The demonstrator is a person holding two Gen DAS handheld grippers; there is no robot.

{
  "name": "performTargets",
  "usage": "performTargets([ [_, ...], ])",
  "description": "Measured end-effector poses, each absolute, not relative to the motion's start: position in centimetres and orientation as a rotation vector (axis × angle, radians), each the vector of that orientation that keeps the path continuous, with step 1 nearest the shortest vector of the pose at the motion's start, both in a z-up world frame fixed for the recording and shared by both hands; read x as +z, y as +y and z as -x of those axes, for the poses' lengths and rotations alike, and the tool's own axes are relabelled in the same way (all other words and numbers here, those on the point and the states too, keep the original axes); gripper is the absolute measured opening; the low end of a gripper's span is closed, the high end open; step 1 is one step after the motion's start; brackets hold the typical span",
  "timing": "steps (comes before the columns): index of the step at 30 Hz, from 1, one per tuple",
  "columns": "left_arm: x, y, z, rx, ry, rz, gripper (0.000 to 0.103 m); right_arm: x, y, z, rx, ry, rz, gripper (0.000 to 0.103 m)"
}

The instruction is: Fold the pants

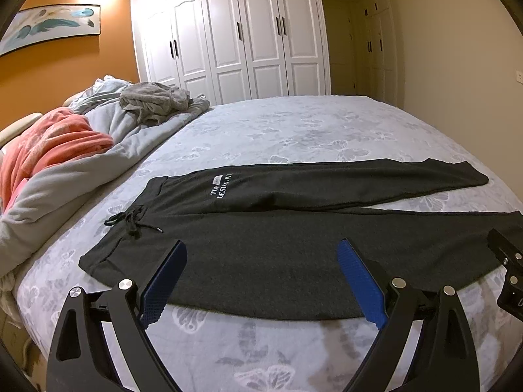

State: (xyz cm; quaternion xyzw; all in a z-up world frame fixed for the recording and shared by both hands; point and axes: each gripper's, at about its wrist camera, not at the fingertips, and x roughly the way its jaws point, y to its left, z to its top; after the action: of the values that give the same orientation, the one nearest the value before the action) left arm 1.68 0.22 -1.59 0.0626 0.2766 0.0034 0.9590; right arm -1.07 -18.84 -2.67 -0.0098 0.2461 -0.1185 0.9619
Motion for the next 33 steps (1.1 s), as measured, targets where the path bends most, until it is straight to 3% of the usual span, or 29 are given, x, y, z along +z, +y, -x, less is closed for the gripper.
performTargets([
  [33, -1.69, 0.06, -1.73, 0.008, 0.557, -0.132, 0.091, -2.77, -18.52, 1.08, -0.236, 0.495, 0.028, 0.098],
])
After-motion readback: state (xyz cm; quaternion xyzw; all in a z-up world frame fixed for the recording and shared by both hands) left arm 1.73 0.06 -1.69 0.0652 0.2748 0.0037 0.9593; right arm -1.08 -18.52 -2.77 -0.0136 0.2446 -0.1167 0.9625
